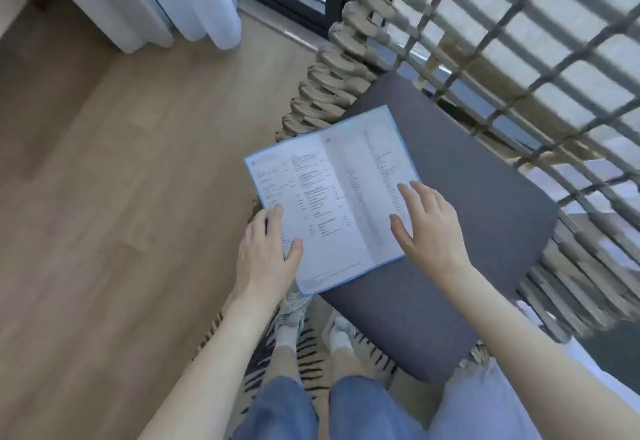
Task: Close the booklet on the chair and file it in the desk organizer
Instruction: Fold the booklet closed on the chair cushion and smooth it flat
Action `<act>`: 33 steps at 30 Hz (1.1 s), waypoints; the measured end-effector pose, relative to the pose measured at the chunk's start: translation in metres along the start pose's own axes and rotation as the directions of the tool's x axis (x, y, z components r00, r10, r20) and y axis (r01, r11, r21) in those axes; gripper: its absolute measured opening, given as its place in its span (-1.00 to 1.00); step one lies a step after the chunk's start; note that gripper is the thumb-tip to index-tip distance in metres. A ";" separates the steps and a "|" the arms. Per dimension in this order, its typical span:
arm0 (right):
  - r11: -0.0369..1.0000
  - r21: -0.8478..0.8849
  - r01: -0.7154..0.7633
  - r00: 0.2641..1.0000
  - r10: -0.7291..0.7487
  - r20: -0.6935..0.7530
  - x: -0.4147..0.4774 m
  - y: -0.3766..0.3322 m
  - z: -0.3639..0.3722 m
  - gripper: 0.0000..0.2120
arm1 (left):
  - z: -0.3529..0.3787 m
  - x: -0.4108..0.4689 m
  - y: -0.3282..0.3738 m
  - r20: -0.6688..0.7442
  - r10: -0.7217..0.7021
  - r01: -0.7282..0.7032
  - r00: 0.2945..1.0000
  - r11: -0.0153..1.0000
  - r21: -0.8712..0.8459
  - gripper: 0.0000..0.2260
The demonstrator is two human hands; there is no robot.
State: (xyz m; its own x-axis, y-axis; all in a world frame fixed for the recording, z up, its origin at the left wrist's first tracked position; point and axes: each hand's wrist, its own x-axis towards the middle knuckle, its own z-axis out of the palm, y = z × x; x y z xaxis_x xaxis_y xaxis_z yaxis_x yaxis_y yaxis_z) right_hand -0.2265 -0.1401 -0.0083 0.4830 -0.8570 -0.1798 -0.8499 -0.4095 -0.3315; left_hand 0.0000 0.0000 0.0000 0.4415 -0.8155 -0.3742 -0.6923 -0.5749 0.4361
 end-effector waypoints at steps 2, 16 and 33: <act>0.999 -0.043 -0.019 0.999 0.021 0.038 0.010 0.007 0.028 -0.53 | 0.020 0.010 -0.014 -0.021 -0.077 0.076 0.997 0.997 -0.023 -0.41; 0.963 -0.091 -0.255 0.964 0.260 0.050 0.045 0.046 0.074 -0.38 | 0.076 0.034 -0.029 -0.081 -0.103 0.085 0.991 0.977 -0.197 -0.33; 0.867 0.072 -0.492 0.868 0.495 -0.034 -0.020 0.077 0.082 -0.41 | 0.074 0.056 -0.003 -0.018 0.050 -0.052 0.999 0.988 -0.147 -0.32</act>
State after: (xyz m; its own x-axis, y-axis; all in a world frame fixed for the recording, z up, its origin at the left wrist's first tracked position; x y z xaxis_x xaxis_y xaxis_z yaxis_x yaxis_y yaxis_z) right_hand -0.2843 -0.1292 -0.1064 -0.0089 -0.9573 -0.2890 -0.9600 0.0891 -0.2656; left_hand -0.0153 -0.0389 -0.0835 0.4162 -0.8445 -0.3371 -0.6234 -0.5349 0.5703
